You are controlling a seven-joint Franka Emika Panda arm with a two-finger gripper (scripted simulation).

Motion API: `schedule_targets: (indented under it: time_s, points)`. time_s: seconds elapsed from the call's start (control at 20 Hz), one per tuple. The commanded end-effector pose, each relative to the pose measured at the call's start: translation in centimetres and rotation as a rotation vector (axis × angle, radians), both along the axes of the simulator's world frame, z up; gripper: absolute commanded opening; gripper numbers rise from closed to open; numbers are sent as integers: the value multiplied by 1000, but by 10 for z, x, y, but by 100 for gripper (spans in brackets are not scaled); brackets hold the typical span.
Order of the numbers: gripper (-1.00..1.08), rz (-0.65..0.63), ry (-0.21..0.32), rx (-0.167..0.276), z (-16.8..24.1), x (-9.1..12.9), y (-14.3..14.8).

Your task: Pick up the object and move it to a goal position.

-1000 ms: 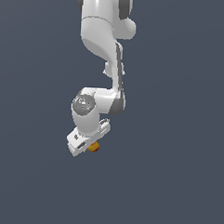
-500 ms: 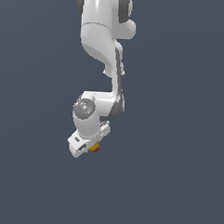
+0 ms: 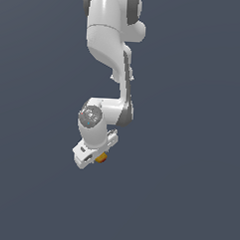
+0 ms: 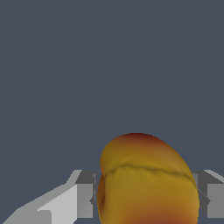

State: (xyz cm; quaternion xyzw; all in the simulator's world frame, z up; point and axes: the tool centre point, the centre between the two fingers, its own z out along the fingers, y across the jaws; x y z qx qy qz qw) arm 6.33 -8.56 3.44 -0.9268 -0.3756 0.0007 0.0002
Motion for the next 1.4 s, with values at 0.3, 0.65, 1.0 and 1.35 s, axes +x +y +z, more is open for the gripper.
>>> schedule_targets:
  time_s: [0.3, 0.65, 1.0, 1.35]
  points:
    - [-100, 1, -1, 0, 25, 2, 20]
    - [-100, 1, -1, 0, 82, 5, 64]
    - [-100, 1, -1, 0, 148, 10, 115]
    - [-100, 1, -1, 0, 209, 17, 162]
